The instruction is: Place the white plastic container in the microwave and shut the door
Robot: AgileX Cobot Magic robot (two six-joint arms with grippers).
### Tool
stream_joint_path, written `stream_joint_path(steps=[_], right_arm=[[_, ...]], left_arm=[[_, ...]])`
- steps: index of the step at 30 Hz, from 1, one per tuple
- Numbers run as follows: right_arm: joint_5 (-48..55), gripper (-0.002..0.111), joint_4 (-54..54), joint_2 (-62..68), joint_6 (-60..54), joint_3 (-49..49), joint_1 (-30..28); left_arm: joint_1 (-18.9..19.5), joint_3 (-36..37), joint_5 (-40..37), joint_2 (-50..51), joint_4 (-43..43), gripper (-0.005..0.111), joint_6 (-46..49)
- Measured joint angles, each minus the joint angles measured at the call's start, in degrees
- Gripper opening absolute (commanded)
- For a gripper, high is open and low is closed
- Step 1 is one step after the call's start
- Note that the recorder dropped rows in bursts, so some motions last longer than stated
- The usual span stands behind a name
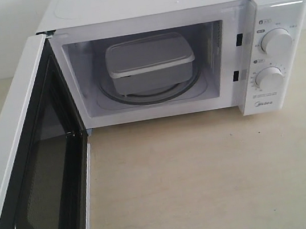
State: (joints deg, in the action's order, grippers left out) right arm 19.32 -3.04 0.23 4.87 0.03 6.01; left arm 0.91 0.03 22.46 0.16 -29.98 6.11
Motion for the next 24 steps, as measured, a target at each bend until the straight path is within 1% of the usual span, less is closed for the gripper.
stream_joint_path(steps=[5, 7, 9, 10, 11, 12, 13, 14, 16, 18, 20, 21, 23, 24], right_arm=[[0.00, 0.000, 0.00, 0.00, 0.03, 0.00, 0.00], [0.00, 0.000, 0.00, 0.00, 0.03, 0.00, 0.00], [0.00, 0.000, 0.00, 0.00, 0.03, 0.00, 0.00], [0.00, 0.000, 0.00, 0.00, 0.14, 0.00, 0.00], [0.00, 0.000, 0.00, 0.00, 0.14, 0.00, 0.00], [0.00, 0.000, 0.00, 0.00, 0.14, 0.00, 0.00], [0.00, 0.000, 0.00, 0.00, 0.14, 0.00, 0.00], [0.00, 0.000, 0.00, 0.00, 0.14, 0.00, 0.00], [0.00, 0.000, 0.00, 0.00, 0.14, 0.00, 0.00], [0.00, 0.000, 0.00, 0.00, 0.14, 0.00, 0.00], [0.00, 0.000, 0.00, 0.00, 0.14, 0.00, 0.00], [0.00, 0.000, 0.00, 0.00, 0.14, 0.00, 0.00], [0.00, 0.000, 0.00, 0.00, 0.17, 0.00, 0.00], [0.00, 0.000, 0.00, 0.00, 0.17, 0.00, 0.00]], left_arm=[[0.00, 0.00, 0.00, 0.00, 0.00, 0.004, 1.45], [0.00, 0.00, 0.00, 0.00, 0.14, 0.004, 0.69], [0.00, 0.00, -0.18, 0.00, 7.21, 0.004, -2.98], [0.00, -0.15, -2.93, 0.00, 17.32, 0.004, -4.35], [0.00, -0.73, -5.60, 0.00, 23.47, 0.004, -4.06], [0.00, -2.82, -10.95, 0.00, 33.09, 0.004, -1.21], [0.00, -4.37, -13.84, 0.00, 36.94, 0.004, 1.22], [0.00, -7.69, -19.10, -0.09, 41.21, 0.004, 3.77], [0.00, -14.45, -27.90, -0.16, 43.14, 0.004, 5.43], [0.00, -21.00, -34.75, 0.42, 43.55, 0.004, 5.38], [0.00, -27.01, -42.76, 2.59, 43.69, 0.004, 2.12], [0.00, -29.70, -48.44, 4.10, 43.71, 0.004, -0.96], [0.00, -32.54, -57.80, 6.15, 44.59, 0.004, -6.92], [0.00, -33.00, -60.18, 6.29, 45.00, 0.004, -8.16]])
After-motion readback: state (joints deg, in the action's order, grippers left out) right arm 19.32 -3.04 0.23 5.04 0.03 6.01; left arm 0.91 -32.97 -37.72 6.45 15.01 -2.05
